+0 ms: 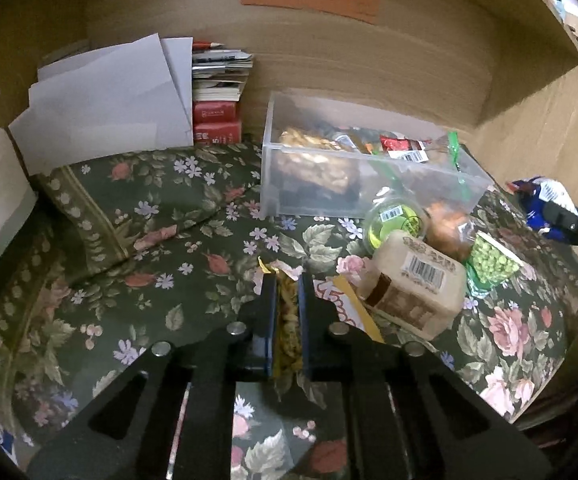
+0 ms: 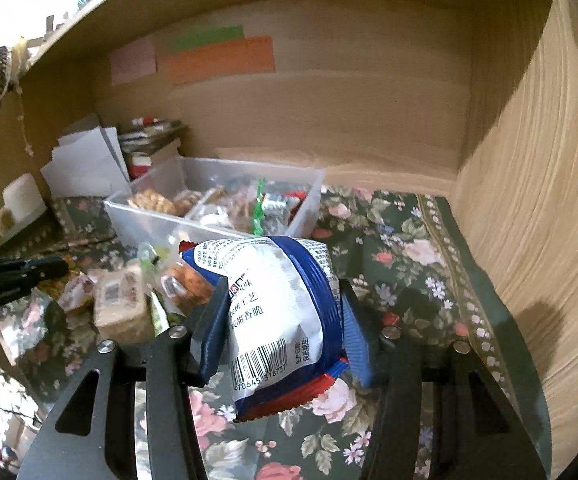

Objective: Organize snacks
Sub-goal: 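Grasp the yellow chip bag with the left tool while the right tool grasps the blue-white bag, then lower both held bags into the clear box and open both tools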

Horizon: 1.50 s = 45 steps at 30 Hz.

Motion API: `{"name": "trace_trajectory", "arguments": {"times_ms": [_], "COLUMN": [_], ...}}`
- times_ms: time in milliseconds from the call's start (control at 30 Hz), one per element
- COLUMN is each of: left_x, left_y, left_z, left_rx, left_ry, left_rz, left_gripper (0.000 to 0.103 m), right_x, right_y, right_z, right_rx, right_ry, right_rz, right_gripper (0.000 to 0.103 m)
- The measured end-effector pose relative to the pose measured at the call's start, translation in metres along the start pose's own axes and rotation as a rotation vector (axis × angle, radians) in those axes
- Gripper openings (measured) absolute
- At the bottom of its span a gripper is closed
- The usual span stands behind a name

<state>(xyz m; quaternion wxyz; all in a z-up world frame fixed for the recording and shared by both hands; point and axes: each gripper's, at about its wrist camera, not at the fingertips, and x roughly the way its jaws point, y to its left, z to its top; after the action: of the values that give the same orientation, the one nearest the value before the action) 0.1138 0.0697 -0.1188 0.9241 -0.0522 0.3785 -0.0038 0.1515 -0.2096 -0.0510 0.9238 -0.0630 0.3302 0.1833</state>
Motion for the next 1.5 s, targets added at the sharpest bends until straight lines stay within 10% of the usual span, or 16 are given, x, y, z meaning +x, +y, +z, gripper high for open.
{"name": "trace_trajectory", "arguments": {"times_ms": [167, 300, 633, 967, 1500], "left_x": [-0.002, 0.009, 0.048, 0.045, -0.001], "left_y": [-0.002, -0.011, -0.019, -0.001, -0.016], "left_z": [0.001, -0.002, -0.005, 0.0, 0.076], "left_rx": [-0.025, -0.008, 0.014, -0.001, 0.04], "left_ry": [-0.012, 0.017, 0.079, 0.031, -0.163], "left_rz": [0.002, -0.019, -0.022, -0.013, -0.046], "left_gripper": [0.078, 0.088, 0.089, 0.057, 0.056], "right_x": [-0.005, -0.008, -0.012, -0.007, 0.016], "right_y": [0.004, 0.007, 0.004, 0.005, 0.023], "right_z": [0.001, 0.001, -0.002, 0.003, 0.052], "right_rx": [0.006, 0.005, 0.014, 0.017, -0.029], "right_ry": [-0.019, -0.022, -0.022, -0.024, -0.103], "right_rz": [0.024, 0.027, 0.024, 0.029, 0.058], "right_gripper": [0.047, 0.047, 0.047, 0.047, 0.047]}}
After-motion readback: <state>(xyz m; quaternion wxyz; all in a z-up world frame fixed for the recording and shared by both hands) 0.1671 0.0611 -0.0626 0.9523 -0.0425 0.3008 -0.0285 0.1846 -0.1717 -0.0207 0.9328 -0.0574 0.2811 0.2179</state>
